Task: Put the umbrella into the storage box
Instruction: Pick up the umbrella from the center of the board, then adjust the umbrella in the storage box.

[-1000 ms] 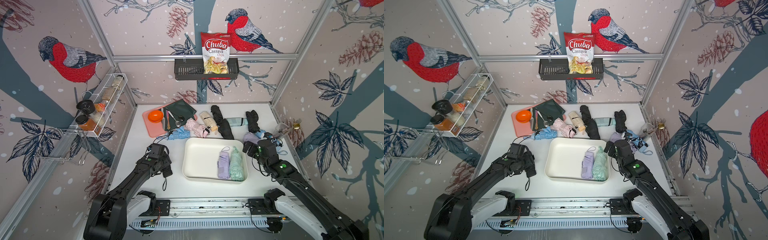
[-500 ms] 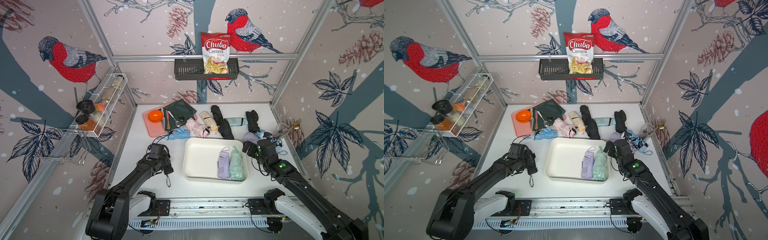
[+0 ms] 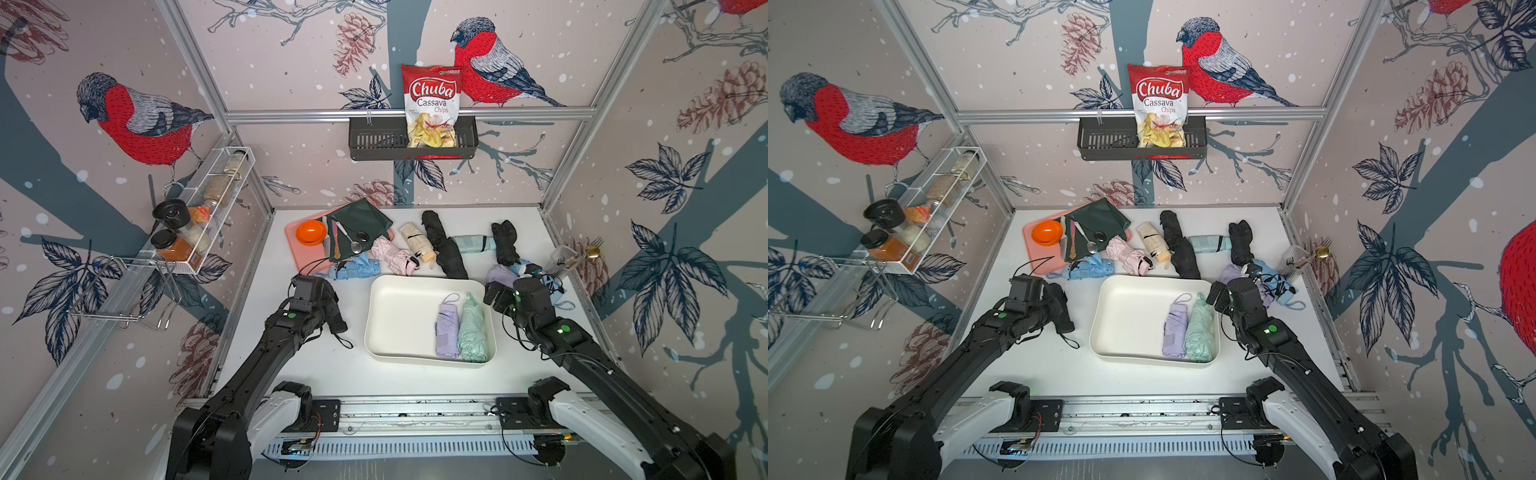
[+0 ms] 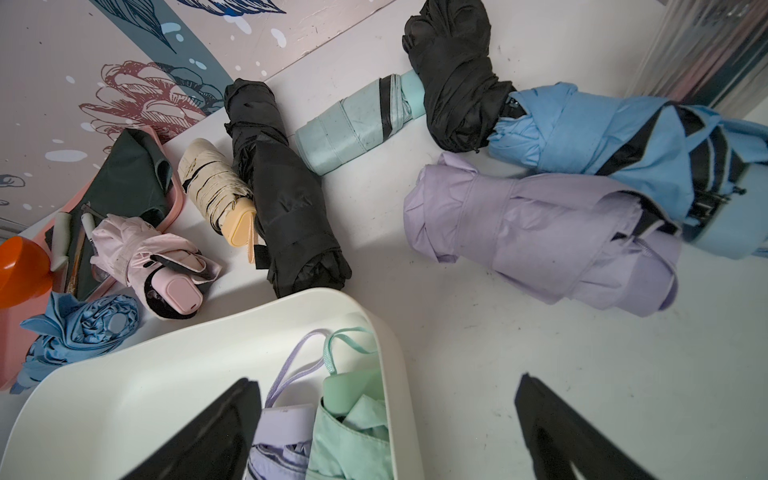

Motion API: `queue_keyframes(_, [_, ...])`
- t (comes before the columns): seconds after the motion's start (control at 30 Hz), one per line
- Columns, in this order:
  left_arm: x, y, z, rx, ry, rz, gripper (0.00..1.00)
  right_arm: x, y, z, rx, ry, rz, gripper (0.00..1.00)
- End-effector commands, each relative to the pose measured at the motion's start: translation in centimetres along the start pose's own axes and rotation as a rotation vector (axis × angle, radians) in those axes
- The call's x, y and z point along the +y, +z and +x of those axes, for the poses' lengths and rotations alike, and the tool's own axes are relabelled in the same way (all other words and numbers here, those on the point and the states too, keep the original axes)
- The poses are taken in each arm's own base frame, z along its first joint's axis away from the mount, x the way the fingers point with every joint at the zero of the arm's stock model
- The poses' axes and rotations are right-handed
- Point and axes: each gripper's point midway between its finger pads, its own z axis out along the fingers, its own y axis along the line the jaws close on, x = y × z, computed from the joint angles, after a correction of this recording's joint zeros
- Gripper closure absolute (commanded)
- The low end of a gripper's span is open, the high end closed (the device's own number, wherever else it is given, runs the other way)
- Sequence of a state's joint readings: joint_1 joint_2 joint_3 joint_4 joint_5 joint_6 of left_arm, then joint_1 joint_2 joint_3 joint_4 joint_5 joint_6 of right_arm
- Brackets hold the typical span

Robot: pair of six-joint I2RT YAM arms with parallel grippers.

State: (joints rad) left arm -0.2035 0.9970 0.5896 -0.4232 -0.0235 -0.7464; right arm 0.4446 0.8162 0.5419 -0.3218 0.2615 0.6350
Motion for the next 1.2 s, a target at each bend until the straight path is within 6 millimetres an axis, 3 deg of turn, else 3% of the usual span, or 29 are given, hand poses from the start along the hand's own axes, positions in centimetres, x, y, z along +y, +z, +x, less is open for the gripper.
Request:
queue_keyframes(0.0, [-1.4, -1.1, -1.1, -0.019, 0.044, 0.040, 0.90, 0.6, -0.1, -1.0, -0.034, 0.016, -0.021, 0.00])
queue_keyframes(0.27, [-8.2, -4.9, -3.5, -0.050, 0.121, 0.292, 0.97, 0.4, -0.3, -1.3, -0.046, 0.020, -0.014, 0.00])
queue_keyframes(0.43, [-13.5, -6.0, -2.8, -0.044, 0.223, 0.389, 1.00, 0.6, -0.2, -1.2, -0.037, 0.023, -0.022, 0.00])
queue_keyframes(0.57, [-17.7, -5.4, 0.0, 0.034, 0.304, 0.462, 1.00, 1.1, -0.4, -0.8, -0.014, 0.012, -0.047, 0.00])
queue_keyframes(0.77, [-21.7, -3.1, 4.6, 0.163, 0.386, 0.521, 1.00, 2.3, -1.2, -0.5, 0.009, -0.016, -0.092, 0.00])
queue_keyframes(0.93, [-23.5, -1.7, 8.0, 0.243, 0.433, 0.533, 1.00, 2.5, -1.6, -0.3, 0.021, -0.010, -0.097, 0.05])
queue_keyframes(1.17, [-23.7, 1.0, 13.7, 0.394, 0.442, 0.535, 1.00, 1.0, -1.2, 1.7, 0.067, 0.011, -0.043, 0.06])
